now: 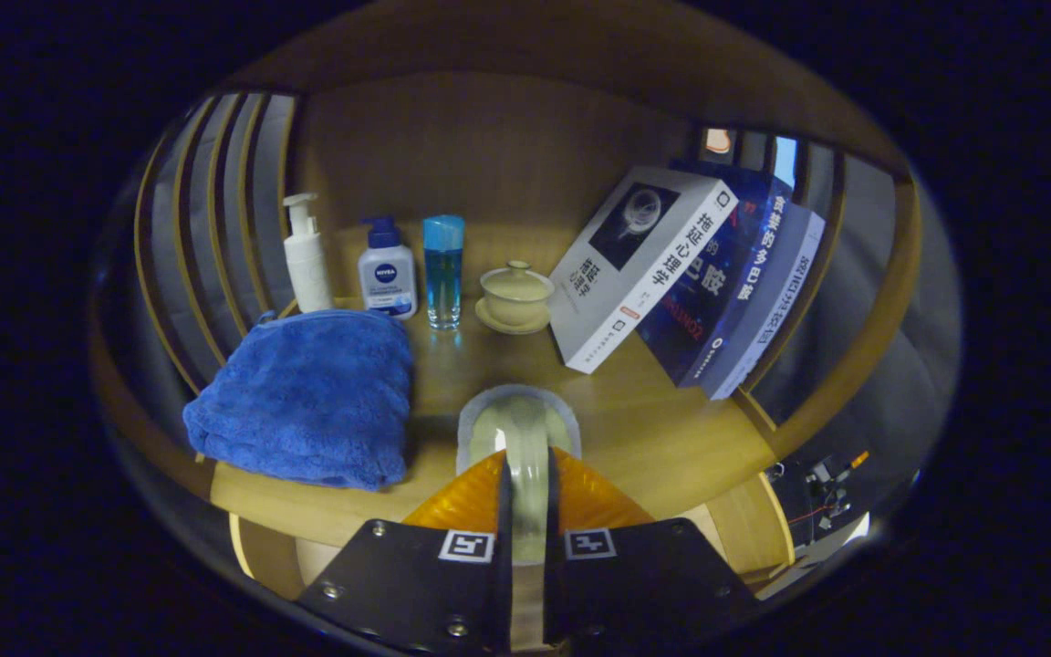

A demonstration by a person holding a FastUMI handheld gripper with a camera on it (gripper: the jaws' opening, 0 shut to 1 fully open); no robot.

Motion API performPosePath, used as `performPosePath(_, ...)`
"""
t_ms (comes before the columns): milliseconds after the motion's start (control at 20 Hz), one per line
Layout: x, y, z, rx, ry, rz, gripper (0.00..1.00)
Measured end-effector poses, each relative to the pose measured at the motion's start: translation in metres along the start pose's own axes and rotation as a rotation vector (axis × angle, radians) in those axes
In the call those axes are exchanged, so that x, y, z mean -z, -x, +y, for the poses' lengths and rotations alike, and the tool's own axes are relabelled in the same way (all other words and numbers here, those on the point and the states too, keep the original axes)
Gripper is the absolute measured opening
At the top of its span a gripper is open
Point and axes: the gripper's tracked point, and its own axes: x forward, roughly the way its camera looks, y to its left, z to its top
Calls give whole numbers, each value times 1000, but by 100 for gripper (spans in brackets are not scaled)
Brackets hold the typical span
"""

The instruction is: Pull open the drawer, take out the items inside it, and place them on the countertop above the cabinet.

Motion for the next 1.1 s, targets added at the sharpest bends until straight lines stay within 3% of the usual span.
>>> performPosePath(250, -6, -10, 5, -12, 27, -66, 14)
performPosePath(500, -31, 13, 14, -85, -22, -211, 49)
performPosePath(750, -56, 93, 0, -166, -115, -497, 50)
performPosePath(1000, -31, 179, -40, -146, -173, -673, 50)
performPosePath(1100, -12, 204, -44, -185, -164, -712, 51)
